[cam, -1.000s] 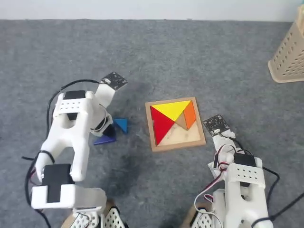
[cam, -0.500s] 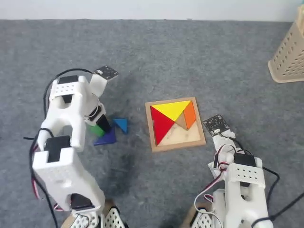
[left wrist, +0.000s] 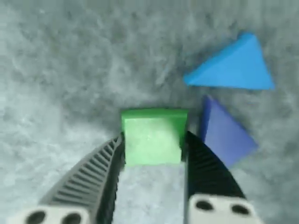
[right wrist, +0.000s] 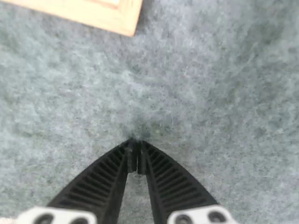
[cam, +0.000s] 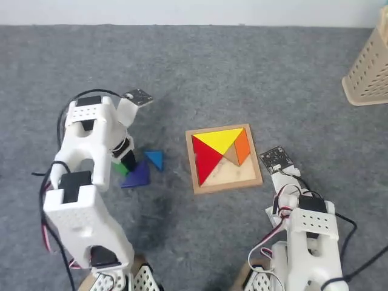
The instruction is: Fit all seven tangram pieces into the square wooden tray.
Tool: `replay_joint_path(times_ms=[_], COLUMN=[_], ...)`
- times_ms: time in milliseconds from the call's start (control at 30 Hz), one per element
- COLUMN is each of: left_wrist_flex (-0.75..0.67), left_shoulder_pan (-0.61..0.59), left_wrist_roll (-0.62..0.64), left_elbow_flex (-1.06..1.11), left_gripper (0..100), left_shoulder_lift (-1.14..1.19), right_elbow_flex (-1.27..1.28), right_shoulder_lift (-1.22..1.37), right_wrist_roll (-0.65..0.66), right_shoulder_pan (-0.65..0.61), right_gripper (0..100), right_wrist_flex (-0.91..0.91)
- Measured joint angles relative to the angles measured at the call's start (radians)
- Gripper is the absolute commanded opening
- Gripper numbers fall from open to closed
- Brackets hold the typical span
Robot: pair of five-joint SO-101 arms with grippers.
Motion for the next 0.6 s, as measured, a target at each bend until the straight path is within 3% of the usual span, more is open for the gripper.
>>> replay_joint_path(times_ms=[600], left_wrist_flex=[0.155], left_shoulder_pan=[0.006], left_wrist_roll=[0.014], left_elbow_flex=[0.018], left_gripper=[16], left_shoulder_lift=[-0.371], right_elbow_flex=[0.000], right_shoulder_lift=[0.000], right_wrist_roll=[0.000], right_shoulder_pan=[0.000], right_gripper=[0.6], right_wrist_flex=[0.000])
